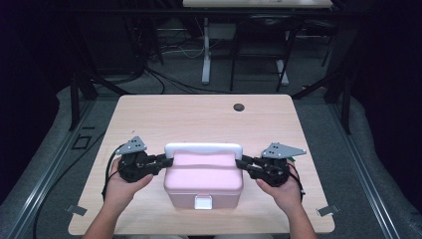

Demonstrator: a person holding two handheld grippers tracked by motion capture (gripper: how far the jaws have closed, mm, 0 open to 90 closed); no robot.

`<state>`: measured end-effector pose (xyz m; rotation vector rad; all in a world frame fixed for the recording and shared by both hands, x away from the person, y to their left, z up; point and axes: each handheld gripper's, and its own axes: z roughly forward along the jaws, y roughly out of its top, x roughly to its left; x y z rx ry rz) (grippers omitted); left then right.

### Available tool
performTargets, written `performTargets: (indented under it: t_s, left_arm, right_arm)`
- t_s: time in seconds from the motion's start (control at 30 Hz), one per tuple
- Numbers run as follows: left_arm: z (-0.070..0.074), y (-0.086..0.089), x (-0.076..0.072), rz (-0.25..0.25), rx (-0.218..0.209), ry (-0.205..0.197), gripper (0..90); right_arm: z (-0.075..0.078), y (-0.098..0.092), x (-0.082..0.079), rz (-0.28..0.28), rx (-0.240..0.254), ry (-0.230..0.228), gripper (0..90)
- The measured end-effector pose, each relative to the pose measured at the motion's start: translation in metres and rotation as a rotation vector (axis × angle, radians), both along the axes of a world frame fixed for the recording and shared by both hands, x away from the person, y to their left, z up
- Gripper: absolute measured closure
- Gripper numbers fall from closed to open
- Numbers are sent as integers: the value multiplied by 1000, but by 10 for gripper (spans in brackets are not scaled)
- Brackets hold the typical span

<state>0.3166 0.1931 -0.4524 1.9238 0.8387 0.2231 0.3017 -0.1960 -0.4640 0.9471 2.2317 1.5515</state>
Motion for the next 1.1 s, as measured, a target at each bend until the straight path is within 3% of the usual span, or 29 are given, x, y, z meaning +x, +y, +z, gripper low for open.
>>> performTargets:
  t_s: [0.53, 0.7, 0.8, 1.1]
  left_arm:
    - [2, 1, -1, 2, 10, -3, 738]
    - [2, 2, 0, 0, 8, 4, 738]
    - [2, 2, 0, 1, 4, 3, 738]
    - [6, 3, 0, 7, -7, -16, 725]
  right_arm:
    - [2, 1, -3, 12, -18, 4, 750]
    - [2, 1, -1, 13, -1, 26, 750]
    - [3, 1, -1, 7, -5, 25, 750]
    - [5, -2, 2, 5, 44, 27, 753]
